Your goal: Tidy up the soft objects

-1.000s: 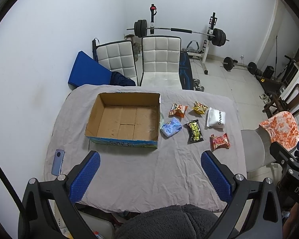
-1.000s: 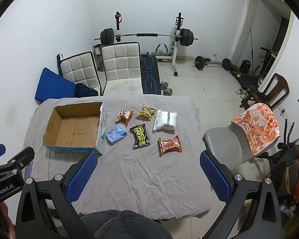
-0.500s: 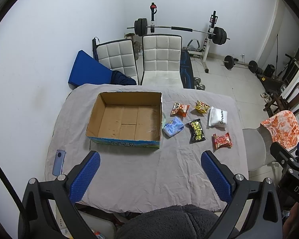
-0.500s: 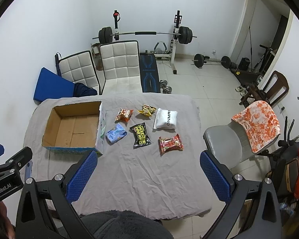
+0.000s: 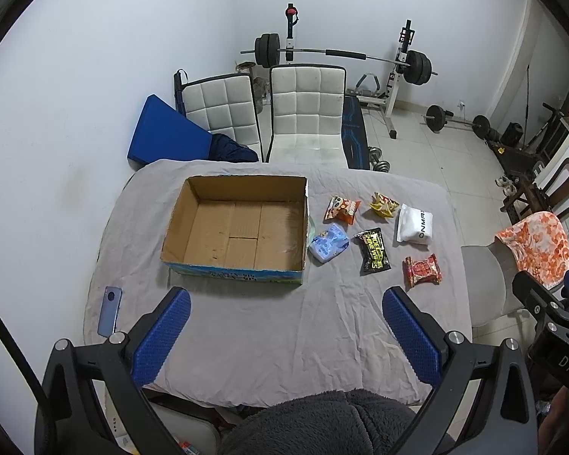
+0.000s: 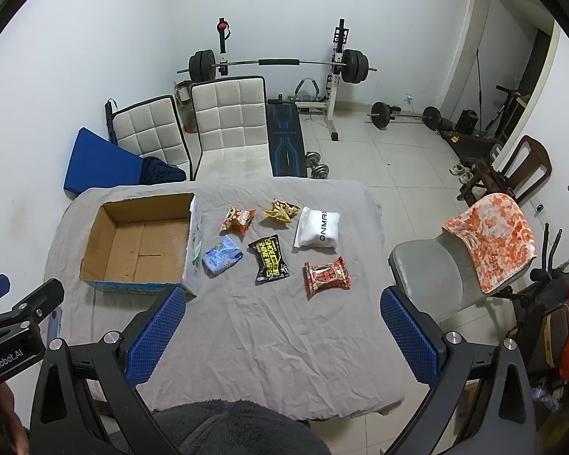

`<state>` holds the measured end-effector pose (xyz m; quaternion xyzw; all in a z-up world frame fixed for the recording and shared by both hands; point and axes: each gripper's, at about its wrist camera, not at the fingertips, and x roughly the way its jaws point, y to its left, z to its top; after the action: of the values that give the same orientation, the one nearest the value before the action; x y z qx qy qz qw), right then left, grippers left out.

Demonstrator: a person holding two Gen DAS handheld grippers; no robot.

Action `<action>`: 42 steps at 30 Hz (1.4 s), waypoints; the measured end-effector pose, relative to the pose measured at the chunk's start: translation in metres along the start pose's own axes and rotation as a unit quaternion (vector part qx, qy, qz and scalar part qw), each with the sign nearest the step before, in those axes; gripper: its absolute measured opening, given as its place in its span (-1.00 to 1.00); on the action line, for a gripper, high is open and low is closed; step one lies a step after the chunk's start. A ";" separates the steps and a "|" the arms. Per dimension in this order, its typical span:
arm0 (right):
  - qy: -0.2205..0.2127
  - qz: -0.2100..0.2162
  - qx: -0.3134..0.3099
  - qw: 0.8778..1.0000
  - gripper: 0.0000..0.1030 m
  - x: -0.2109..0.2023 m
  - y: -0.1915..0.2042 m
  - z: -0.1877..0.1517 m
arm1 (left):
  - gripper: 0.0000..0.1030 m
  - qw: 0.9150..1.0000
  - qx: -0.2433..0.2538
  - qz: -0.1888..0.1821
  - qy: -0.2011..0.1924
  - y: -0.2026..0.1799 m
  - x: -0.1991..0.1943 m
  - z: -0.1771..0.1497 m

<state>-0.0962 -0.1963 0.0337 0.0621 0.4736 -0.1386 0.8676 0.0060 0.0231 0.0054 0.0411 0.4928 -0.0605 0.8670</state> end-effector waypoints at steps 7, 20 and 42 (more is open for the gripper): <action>0.014 -0.003 0.018 1.000 1.00 0.031 -0.015 0.013 | 1.00 1.000 0.000 -0.007 0.001 -0.006 0.021 0.020; 0.147 -0.044 0.078 0.985 1.00 0.244 -0.101 0.051 | 1.00 0.992 0.042 -0.050 0.111 -0.069 0.193 0.083; 0.379 0.046 0.412 0.827 0.28 0.561 -0.180 -0.061 | 1.00 0.949 0.058 -0.033 0.308 -0.161 0.422 0.029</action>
<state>0.0886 -0.4553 -0.4657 0.4837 0.6605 -0.2462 0.5188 0.2211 -0.1667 -0.3447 0.0918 0.7329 -0.1026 0.6663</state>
